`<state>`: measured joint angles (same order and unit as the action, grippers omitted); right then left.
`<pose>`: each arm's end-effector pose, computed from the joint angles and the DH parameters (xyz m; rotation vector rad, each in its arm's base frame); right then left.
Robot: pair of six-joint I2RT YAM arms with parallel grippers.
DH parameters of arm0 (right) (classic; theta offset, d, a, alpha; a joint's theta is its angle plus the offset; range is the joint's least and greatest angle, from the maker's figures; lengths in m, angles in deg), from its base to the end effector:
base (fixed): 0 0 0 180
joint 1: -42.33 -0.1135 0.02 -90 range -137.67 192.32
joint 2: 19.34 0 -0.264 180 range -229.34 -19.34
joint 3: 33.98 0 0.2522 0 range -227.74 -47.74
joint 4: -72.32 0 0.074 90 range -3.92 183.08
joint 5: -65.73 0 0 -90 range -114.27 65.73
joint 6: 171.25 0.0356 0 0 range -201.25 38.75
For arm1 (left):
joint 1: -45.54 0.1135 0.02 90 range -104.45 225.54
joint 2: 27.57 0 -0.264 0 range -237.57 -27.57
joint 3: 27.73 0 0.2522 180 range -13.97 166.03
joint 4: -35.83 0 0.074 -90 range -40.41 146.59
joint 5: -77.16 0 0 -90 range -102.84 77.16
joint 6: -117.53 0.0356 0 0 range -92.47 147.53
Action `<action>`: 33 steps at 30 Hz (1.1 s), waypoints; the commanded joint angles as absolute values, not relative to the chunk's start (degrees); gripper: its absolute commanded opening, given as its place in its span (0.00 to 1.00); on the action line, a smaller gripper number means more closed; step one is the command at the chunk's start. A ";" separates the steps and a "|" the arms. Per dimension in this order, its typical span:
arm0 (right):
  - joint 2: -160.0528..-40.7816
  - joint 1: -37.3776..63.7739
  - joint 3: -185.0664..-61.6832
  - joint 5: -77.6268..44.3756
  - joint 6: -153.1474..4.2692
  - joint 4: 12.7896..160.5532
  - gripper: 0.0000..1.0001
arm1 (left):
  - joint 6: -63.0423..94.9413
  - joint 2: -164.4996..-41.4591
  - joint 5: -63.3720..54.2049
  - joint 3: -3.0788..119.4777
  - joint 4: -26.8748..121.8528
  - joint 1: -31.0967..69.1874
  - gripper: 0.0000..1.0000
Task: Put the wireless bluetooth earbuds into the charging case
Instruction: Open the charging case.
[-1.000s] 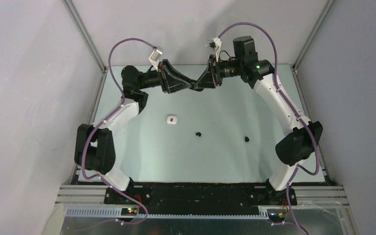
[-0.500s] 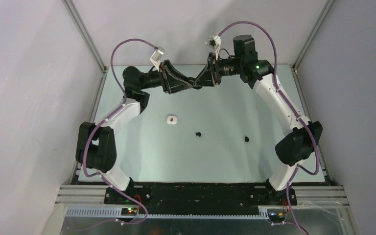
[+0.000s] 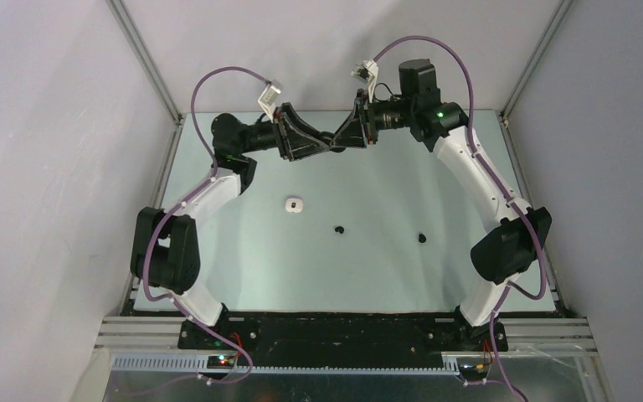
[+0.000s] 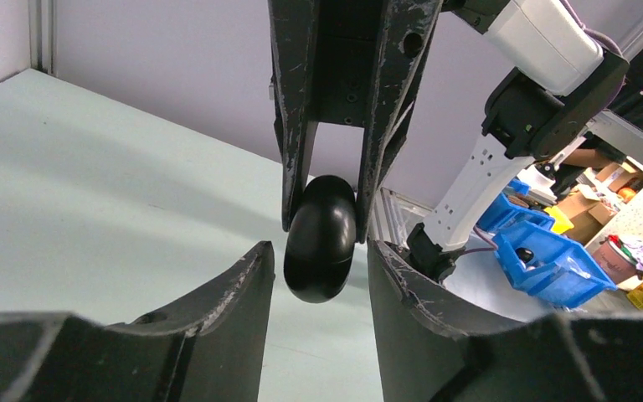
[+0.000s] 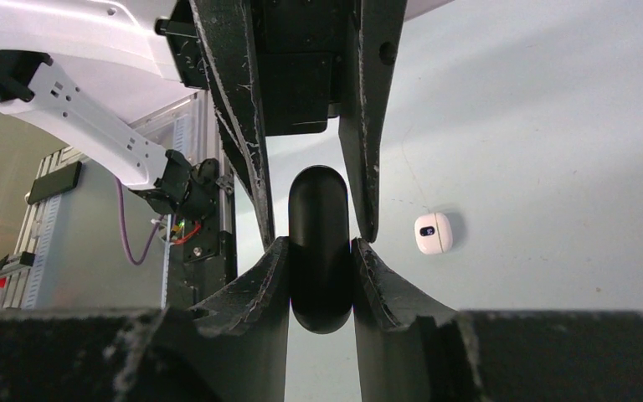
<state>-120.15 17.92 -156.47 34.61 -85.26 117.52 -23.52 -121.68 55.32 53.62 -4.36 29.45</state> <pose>0.3413 0.1883 0.4291 -1.1146 1.6212 1.2391 0.3390 -0.1322 0.3613 0.8177 1.3832 -1.5823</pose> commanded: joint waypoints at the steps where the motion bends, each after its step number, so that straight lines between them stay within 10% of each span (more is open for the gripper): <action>1: -119.69 17.82 -159.50 35.91 -84.35 115.55 0.00 | -23.68 -122.03 56.17 54.35 -6.26 29.02 0.51; 10: -119.94 17.57 -159.72 35.71 -86.10 117.38 0.00 | -23.12 -122.06 55.99 54.32 -6.22 29.02 0.36; 17: -120.46 16.79 -159.84 33.16 -88.23 120.17 0.17 | -22.79 -122.31 56.53 54.31 -7.28 28.97 0.01; 24: -120.92 18.00 -160.94 26.51 -84.97 118.29 0.42 | -22.74 -122.27 57.89 53.31 -9.98 29.00 0.00; 33: -122.98 20.36 -163.47 23.48 -77.29 114.97 0.46 | -22.53 -122.18 58.16 53.12 -11.32 29.02 0.00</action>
<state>-121.48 18.27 -160.69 28.03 -81.35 119.59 -23.39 -122.86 54.84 53.32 -6.94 29.49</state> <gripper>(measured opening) 0.462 0.321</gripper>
